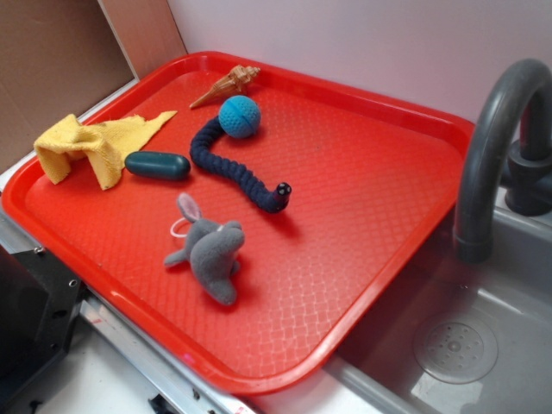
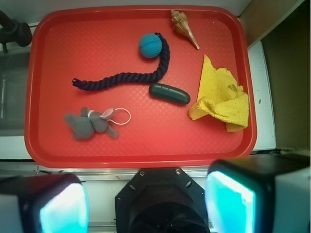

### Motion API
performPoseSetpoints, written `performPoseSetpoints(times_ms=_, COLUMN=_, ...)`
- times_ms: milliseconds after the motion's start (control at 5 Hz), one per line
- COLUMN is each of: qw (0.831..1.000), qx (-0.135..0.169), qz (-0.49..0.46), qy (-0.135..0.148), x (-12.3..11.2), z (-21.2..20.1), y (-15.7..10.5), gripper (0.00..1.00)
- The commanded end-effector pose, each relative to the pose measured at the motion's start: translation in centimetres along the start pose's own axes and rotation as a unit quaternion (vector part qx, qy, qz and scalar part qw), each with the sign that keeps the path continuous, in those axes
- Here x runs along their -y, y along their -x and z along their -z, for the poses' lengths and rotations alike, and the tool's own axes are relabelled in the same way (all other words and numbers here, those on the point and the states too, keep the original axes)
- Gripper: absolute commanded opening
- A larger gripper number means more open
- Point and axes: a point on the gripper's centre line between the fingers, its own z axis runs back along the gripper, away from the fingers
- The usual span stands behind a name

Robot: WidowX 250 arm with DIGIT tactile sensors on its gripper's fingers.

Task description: Grab the gray animal.

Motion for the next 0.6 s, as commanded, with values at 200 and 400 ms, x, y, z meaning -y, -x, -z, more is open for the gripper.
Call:
performPoseSetpoints(times_ms=200, qw=0.992, qx=0.037, qz=-0.123, qy=-0.004, x=0.8, z=0.0, y=0.2, gripper=1.0)
performPoseSetpoints(times_ms=400, qw=0.965, qx=0.052, qz=-0.252, qy=0.049, x=1.6, z=0.0, y=0.3, gripper=1.0)
